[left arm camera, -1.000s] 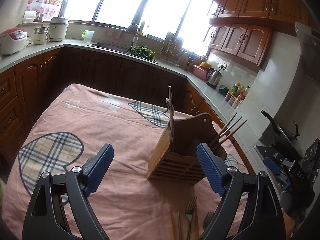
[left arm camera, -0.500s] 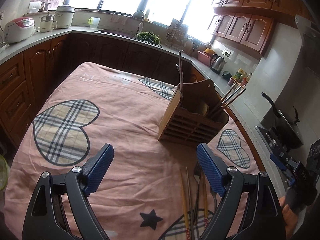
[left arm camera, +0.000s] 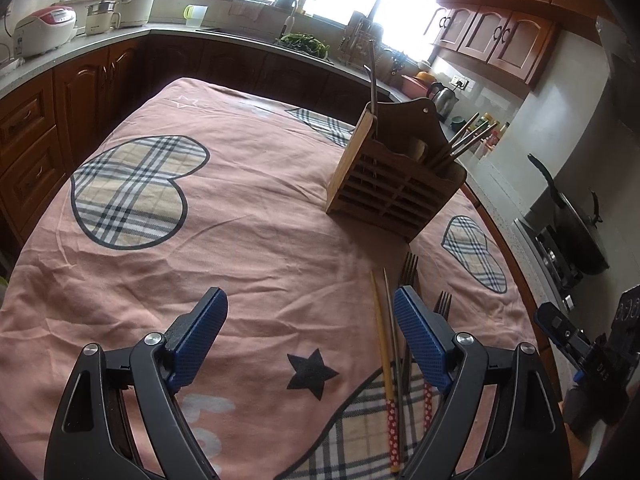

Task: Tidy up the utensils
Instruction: 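Move both open tools back over the remaining chopsticks and forks, then close the left tool on a wooden chopstick while the right tool grasps another wooden chopstick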

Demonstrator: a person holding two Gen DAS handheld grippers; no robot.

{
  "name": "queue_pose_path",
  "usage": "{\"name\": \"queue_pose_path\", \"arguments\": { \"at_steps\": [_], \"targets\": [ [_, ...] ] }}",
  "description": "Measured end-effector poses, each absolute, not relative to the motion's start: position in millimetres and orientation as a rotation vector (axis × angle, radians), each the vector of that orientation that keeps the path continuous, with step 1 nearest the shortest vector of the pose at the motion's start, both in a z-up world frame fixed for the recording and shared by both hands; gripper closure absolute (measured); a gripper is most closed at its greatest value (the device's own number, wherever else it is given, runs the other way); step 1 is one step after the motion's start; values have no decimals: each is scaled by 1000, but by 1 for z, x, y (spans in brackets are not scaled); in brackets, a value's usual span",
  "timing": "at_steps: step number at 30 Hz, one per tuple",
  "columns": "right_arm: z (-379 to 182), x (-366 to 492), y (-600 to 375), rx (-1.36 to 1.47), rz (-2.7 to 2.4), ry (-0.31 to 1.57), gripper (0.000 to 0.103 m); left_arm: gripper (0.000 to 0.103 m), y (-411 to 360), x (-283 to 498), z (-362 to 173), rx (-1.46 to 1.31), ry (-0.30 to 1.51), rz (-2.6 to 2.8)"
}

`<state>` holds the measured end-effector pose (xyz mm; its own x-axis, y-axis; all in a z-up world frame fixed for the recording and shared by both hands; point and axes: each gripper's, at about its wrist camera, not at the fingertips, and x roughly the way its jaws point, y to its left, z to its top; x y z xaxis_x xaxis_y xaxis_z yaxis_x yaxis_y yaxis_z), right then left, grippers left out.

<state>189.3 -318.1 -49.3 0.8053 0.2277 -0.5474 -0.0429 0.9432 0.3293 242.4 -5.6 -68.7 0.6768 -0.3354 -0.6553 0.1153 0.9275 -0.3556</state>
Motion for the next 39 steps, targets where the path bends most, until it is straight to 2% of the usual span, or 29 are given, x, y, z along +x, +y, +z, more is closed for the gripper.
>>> {"name": "queue_pose_path", "arguments": {
  "at_steps": [8,12,14,19,20,23,28,30,38,39],
  "targets": [
    [-65,185,-311,303,161,659,19,16,-16,238,-81,-280,824,-271],
    [-69,186,-310,308,165,671,24,16,-19,240,-82,-269,827,-277],
    [-71,189,-310,316,171,680,29,16,-21,243,-84,-264,834,-281],
    [-79,202,-311,348,193,722,53,16,-27,252,-90,-255,859,-295],
    [-81,205,-311,354,199,729,54,16,-29,255,-91,-252,863,-299],
    [-85,215,-308,355,208,745,58,19,-36,263,-92,-238,875,-317],
    [-96,235,-302,368,233,786,67,29,-54,283,-101,-194,917,-355],
    [-101,242,-302,377,233,800,68,34,-63,291,-104,-172,933,-370],
    [-103,263,-308,387,225,816,69,38,-104,325,-123,-75,991,-422],
    [-103,265,-309,387,224,818,69,42,-108,329,-128,-62,1002,-417]
  ]
}}
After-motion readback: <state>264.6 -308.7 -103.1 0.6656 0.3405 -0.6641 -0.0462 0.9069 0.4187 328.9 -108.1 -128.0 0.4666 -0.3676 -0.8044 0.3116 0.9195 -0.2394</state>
